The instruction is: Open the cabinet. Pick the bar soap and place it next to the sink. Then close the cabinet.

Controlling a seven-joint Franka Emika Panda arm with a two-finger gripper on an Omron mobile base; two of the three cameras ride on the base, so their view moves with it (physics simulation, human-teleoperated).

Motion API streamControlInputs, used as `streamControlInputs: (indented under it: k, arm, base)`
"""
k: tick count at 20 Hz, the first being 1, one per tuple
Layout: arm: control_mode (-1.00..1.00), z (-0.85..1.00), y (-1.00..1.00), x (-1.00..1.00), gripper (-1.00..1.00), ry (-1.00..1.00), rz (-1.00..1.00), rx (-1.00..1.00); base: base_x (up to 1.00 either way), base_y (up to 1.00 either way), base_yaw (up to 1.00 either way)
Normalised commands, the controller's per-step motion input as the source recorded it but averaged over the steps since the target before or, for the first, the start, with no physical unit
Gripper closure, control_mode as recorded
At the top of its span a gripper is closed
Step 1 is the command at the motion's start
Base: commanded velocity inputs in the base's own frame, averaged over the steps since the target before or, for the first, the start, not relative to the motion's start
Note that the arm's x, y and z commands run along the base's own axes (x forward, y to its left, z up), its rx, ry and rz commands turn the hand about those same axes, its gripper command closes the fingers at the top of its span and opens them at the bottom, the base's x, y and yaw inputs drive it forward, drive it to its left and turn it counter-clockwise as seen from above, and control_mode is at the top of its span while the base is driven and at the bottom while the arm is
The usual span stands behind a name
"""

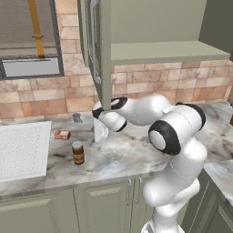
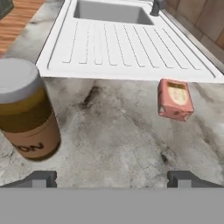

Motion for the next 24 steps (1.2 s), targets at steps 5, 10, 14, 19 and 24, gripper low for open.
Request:
streamControlInputs:
  k: [5,10,14,19,24]
  arm:
    - [-1.0,0.5,-0.21,-0.35,-1.0,0.09,-0.09,0.0]
    - [-1.0,0.59,-0.19,-0.33,-1.0,0.12,-0.06,0.0]
    - [-1.0,0.59,-0.16,-0.37,-1.0,0.13,-0.02,0.0]
    - [-1.0,0.5,-0.15,-0.5,-1.0,0.02,0.03,0.0]
    - [-1.0,0.43,-0.11,-0.59,-1.0,0.0,0.09,0.0]
  base:
    - [0.0,0.0,0.0]
    - [0.0,0.0,0.0]
    - [0.0,0.0,0.0]
    - [0.0,0.0,0.0]
    - [0.0,0.0,0.0]
